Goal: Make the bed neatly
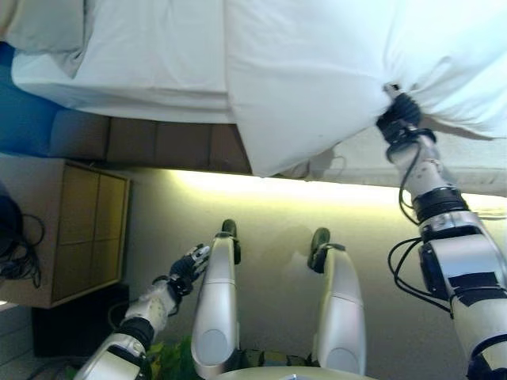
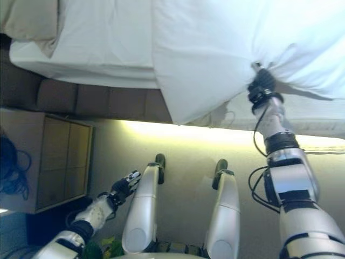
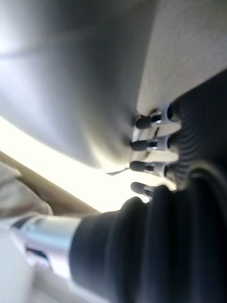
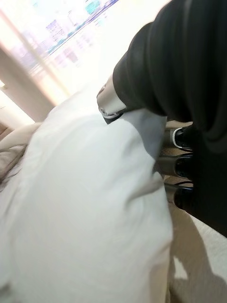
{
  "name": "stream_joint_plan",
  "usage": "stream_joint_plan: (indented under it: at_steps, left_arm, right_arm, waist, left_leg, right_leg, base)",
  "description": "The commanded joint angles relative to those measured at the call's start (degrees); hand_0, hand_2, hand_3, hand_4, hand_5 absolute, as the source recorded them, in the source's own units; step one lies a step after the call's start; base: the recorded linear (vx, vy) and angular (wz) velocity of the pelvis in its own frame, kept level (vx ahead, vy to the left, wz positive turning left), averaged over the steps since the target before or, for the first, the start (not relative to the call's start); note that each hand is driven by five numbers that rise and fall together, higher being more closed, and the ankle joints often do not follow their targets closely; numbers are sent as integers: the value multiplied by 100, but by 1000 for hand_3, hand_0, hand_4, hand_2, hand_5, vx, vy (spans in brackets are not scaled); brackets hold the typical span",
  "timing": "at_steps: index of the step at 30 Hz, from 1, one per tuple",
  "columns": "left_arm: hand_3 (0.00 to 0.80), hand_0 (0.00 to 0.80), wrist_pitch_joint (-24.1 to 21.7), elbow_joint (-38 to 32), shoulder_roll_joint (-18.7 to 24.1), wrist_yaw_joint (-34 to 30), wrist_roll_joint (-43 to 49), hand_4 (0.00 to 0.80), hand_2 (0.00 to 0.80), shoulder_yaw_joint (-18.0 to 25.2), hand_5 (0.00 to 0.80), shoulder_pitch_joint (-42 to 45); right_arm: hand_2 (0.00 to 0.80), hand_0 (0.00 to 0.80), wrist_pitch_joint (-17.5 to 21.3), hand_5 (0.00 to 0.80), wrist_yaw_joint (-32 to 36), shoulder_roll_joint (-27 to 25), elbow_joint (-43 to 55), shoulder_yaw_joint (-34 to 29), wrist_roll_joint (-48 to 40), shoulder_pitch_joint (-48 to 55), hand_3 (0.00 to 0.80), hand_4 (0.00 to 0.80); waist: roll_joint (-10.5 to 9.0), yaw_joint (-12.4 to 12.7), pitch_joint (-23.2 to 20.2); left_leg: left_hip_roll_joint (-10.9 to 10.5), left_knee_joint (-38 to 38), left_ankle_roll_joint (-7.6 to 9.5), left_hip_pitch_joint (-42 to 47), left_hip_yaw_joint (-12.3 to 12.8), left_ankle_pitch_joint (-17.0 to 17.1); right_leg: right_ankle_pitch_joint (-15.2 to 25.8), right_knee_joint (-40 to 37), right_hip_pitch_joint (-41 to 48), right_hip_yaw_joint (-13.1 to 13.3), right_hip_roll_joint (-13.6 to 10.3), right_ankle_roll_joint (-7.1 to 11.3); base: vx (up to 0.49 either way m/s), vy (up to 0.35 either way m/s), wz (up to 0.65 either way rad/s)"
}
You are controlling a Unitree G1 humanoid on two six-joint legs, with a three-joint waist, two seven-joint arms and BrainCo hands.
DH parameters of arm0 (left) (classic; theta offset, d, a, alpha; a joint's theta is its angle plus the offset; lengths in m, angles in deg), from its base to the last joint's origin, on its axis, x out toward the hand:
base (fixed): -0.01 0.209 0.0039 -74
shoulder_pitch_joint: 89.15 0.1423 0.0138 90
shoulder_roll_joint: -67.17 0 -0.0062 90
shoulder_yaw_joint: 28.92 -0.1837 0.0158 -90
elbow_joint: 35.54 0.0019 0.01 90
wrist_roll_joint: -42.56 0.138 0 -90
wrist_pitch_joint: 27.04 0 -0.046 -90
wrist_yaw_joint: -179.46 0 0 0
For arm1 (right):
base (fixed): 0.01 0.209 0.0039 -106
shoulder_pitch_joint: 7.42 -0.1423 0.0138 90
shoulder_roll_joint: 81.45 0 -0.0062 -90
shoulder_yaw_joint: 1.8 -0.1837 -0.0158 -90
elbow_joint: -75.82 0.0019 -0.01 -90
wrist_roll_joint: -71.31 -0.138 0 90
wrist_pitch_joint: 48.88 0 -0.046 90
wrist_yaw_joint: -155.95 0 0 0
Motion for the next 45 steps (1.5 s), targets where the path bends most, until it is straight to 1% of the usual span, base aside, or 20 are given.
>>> stream_joint_plan:
  at_steps: [1,4,11,17,18,19,20,21,22,24,26,27,28,32,34,37,41,42,43,45]
  left_arm:
    - [0,0,826,-426,-1015,-1165,-479,0,0,-1095,0,-467]
    - [0,0,1138,-696,-1107,-959,-618,0,0,-1310,0,-785]
    - [0,0,1702,-786,-1518,-501,-1142,0,0,-1273,0,-1696]
    - [0,0,1542,-730,-1840,-248,-1632,0,0,-1213,0,-2513]
    - [0,0,1449,-727,-1866,-151,-1649,0,0,-1192,0,-2602]
    - [0,0,1103,-702,-1906,129,-1562,0,0,-1167,0,-2738]
    - [0,0,855,-691,-1928,336,-1497,0,0,-1166,0,-2784]
    - [0,0,474,-707,-1934,820,-1457,0,0,-1134,0,-2881]
    - [0,0,112,-683,-1935,1450,-1142,0,0,-1030,0,-2957]
    - [0,0,-357,-536,-1881,2602,-5,0,0,-850,0,-3080]
    - [0,0,-481,-448,-1733,3280,547,0,0,-703,0,-3166]
    - [0,0,-402,-398,-1630,3470,819,0,0,-577,0,-3185]
    - [0,0,-318,-325,-1490,3473,1145,0,0,-466,0,-3169]
    - [0,0,-114,-10,-1043,3824,1722,0,0,-303,0,-2935]
    - [0,0,-134,489,-721,3913,2055,0,0,-88,0,-2739]
    - [0,0,-225,1099,-369,4032,2214,0,0,141,0,-2615]
    - [0,0,-265,1763,-67,3999,2315,0,0,368,0,-2584]
    - [0,0,-262,1862,-9,3957,2300,0,0,392,0,-2578]
    - [0,0,-301,1949,48,3932,2303,0,0,429,0,-2548]
    - [0,0,-417,2010,123,3774,2103,0,0,506,0,-2510]
  right_arm:
    - [800,800,156,800,208,370,791,199,-249,176,800,800]
    - [800,800,164,800,250,672,999,374,-510,285,800,800]
    - [800,800,441,800,14,1400,1861,738,-727,511,800,800]
    - [800,800,599,800,-139,1619,2431,931,-650,392,800,800]
    - [800,800,604,800,-159,1625,2445,944,-632,354,800,800]
    - [800,800,592,800,-178,1635,2434,953,-553,310,800,800]
    - [800,800,588,800,-180,1631,2415,964,-528,290,800,800]
    - [800,800,559,800,-202,1598,2380,949,-533,248,800,800]
    - [800,800,546,800,-203,1577,2312,926,-486,232,800,800]
    - [800,800,518,800,-192,1572,2184,853,-421,194,800,800]
    - [800,800,485,800,-236,1510,2117,788,-351,164,800,800]
    - [800,800,452,800,-256,1478,2084,735,-290,165,800,800]
    - [800,800,428,800,-243,1388,2078,680,-244,198,800,800]
    - [800,800,331,800,-109,1037,2096,545,-143,335,800,800]
    - [800,800,305,800,8,880,2019,517,-146,353,800,800]
    - [800,800,312,800,101,720,1899,583,-193,261,800,800]
    - [800,800,306,800,148,493,1786,708,-320,99,800,800]
    - [800,800,298,800,161,452,1774,727,-334,72,800,800]
    - [800,800,289,800,177,401,1766,761,-347,55,800,800]
    - [800,800,295,800,169,352,1759,817,-363,1,800,800]
  waist:
    - [-589,-162,-205]
    - [-832,-192,-223]
    - [-1205,-311,-213]
    - [-1356,-478,-141]
    - [-1363,-495,-132]
    - [-1363,-518,-117]
    - [-1357,-525,-108]
    - [-1343,-537,-115]
    - [-1321,-539,-108]
    - [-1286,-534,-103]
    - [-1230,-512,-102]
    - [-1190,-497,-107]
    - [-1161,-495,-92]
    - [-1004,-458,-74]
    - [-905,-427,-60]
    - [-802,-408,-33]
    - [-688,-410,1]
    - [-669,-411,2]
    - [-629,-404,-16]
    - [-587,-405,-18]
  left_leg:
    - [226,-633,391,-185,187,830]
    - [290,-686,376,-42,191,798]
    - [350,-565,374,7,190,666]
    - [401,-845,272,54,265,617]
    - [414,-897,251,79,277,612]
    - [416,-968,226,108,289,613]
    - [413,-1009,219,132,300,617]
    - [403,-1103,203,185,329,631]
    - [389,-1192,190,252,346,645]
    - [356,-1310,172,357,364,670]
    - [305,-1410,147,422,364,724]
    - [275,-1465,138,465,367,740]
    - [222,-1577,172,446,400,939]
    - [168,-1729,146,544,437,1009]
    - [144,-1768,130,603,456,1007]
    - [133,-1787,119,638,488,1002]
    - [115,-1780,125,631,516,991]
    - [106,-1786,127,628,518,990]
    - [115,-1764,90,685,506,834]
    - [102,-1778,87,673,520,834]
  right_leg:
    - [873,-842,177,65,-200,132]
    - [983,-1164,455,-11,-118,178]
    - [1086,-1446,688,-103,-8,233]
    - [1085,-1913,754,-83,75,271]
    - [1075,-1974,775,-88,80,274]
    - [1062,-2055,803,-92,86,270]
    - [1056,-2090,823,-99,86,266]
    - [1053,-2168,860,-106,91,260]
    - [1035,-2231,917,-107,90,256]
    - [1007,-2310,998,-108,81,251]
    - [994,-2360,1035,-114,55,253]
    - [979,-2384,1054,-118,31,260]
    - [1115,-2450,1002,-132,-25,240]
    - [1094,-2424,974,-189,-152,276]
    - [1055,-2383,948,-214,-220,273]
    - [1009,-2319,902,-231,-271,244]
    - [938,-2186,790,-219,-301,195]
    - [927,-2166,767,-222,-302,186]
    - [768,-2096,785,-207,-286,218]
    - [741,-2066,737,-200,-289,203]
  base:
    - [60,-177,-14]
    - [79,-224,-13]
    - [17,-154,-8]
    - [-100,-86,-11]
    - [-85,-42,-17]
    - [-62,-22,-15]
    - [-53,-14,-10]
    - [0,0,0]
    - [-17,-5,4]
    - [-3,1,2]
    - [3,16,0]
    - [-79,51,6]
    - [-81,59,9]
    - [-18,83,16]
    - [11,101,8]
    - [-8,103,-3]
    - [-31,97,0]
    - [36,100,5]
    - [39,86,3]
    - [-2,82,4]
